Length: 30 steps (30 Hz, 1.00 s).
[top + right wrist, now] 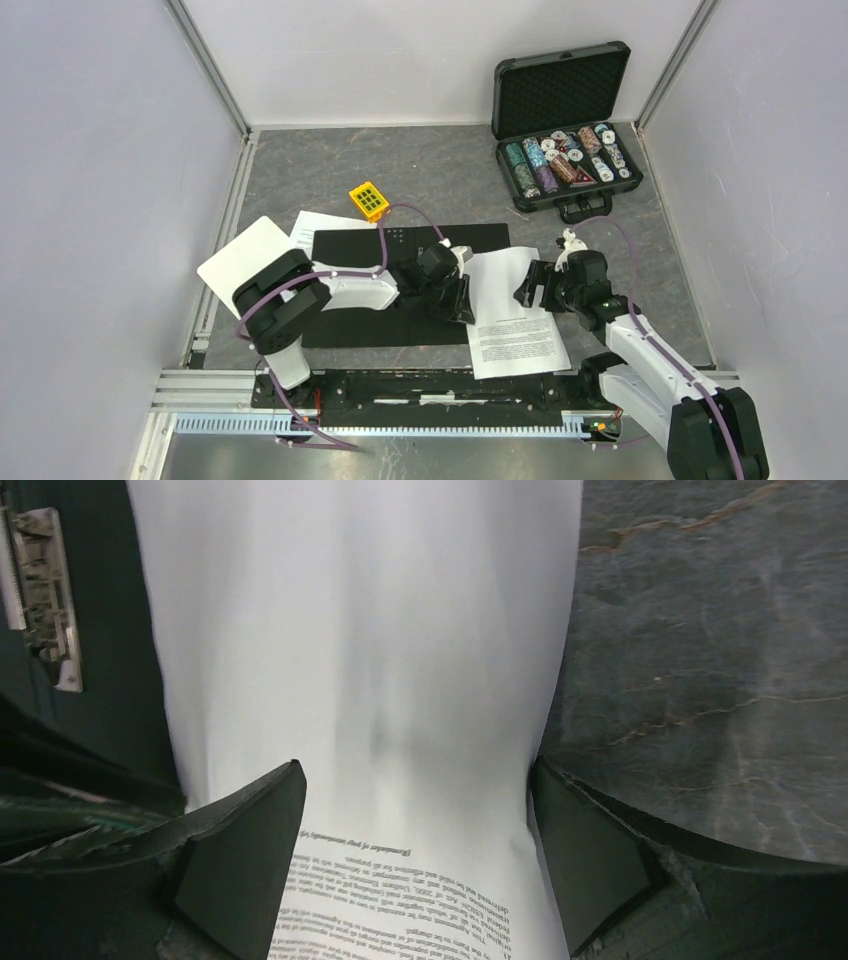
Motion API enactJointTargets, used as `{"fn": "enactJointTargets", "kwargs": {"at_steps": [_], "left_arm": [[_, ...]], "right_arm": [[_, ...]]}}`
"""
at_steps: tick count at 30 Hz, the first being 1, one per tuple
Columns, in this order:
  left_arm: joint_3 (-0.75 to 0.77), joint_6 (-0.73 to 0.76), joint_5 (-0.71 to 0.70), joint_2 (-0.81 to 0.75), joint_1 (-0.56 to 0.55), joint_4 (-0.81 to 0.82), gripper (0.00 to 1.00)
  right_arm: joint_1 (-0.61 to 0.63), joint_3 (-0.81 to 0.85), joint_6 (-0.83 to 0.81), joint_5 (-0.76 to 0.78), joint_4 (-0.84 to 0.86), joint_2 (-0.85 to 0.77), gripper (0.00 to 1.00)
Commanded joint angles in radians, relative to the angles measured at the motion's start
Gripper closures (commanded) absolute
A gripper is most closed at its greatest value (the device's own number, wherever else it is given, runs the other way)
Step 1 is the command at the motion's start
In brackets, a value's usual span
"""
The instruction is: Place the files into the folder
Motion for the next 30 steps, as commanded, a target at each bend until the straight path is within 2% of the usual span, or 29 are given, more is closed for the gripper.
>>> {"fn": "enactJointTargets", "kwargs": {"at_steps": [1,5,13,21,30], "left_arm": [[0.053,-0.001,-0.052,0.060,-0.012,0.018,0.69],[0.044,-0.004,-0.079,0.065,-0.020,0.018,0.70],[0.039,0.022,-0.150,0.034,-0.021,-0.058,0.70],[0.157,0.103,-0.319,0.038,-0.019,-0.233,0.68],[0.266,0.134,-0.438,0.060,-0.013,-0.295,0.67]], "right_arm": [[-0.014,-0.046,0.027,-0.144,0.002,-0.019,0.10],[-0.043,-0.066,0.037,-0.309,0.092,-0.051,0.10],[-0.068,-0.036,0.023,-0.378,0.108,-0.114,0.10],[-0.075,-0.067,0.043,-0.377,0.154,-0.091,0.12],[-0.084,-0.076,0.058,-0.309,0.196,-0.098,0.14]]}}
